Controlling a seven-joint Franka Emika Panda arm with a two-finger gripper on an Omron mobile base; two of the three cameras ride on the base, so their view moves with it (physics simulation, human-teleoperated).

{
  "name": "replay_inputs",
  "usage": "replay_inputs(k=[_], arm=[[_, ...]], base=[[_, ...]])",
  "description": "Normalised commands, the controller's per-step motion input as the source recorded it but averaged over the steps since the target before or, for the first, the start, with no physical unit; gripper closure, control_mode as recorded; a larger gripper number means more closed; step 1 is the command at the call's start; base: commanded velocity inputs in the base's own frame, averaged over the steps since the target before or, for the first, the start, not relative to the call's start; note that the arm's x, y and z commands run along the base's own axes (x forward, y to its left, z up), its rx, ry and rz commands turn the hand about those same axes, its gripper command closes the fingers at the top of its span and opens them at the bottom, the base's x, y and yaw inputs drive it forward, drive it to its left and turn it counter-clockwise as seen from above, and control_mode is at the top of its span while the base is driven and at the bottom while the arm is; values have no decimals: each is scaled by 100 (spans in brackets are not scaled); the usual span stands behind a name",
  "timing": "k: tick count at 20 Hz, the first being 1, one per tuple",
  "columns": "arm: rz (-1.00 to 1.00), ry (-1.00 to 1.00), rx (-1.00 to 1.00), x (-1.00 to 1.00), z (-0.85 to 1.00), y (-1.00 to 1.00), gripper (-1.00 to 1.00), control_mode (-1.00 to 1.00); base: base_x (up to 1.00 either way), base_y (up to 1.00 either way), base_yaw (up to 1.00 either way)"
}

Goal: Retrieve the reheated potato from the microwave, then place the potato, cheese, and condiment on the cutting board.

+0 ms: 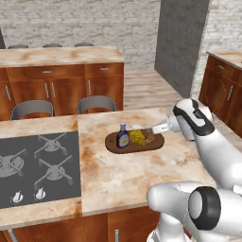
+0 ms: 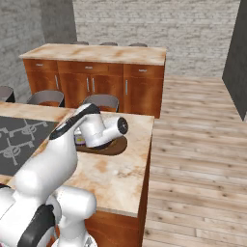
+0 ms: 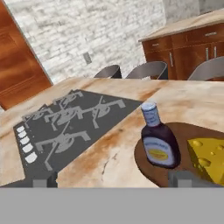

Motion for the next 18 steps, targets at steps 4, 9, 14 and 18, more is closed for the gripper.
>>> replay_inputs(k=[4,9,14,18], arm=[[-11,21,-12,-54,33,-15,-100,-100],[-6,16,-7,-77,16,-11,-100,-100],[-10,0,-15,-81,5,-8,-100,-100],[-16,3,-19,-60,14,-12,-100,-100]], base=[[0,0,0],[0,0,0],[0,0,0],[0,0,0]])
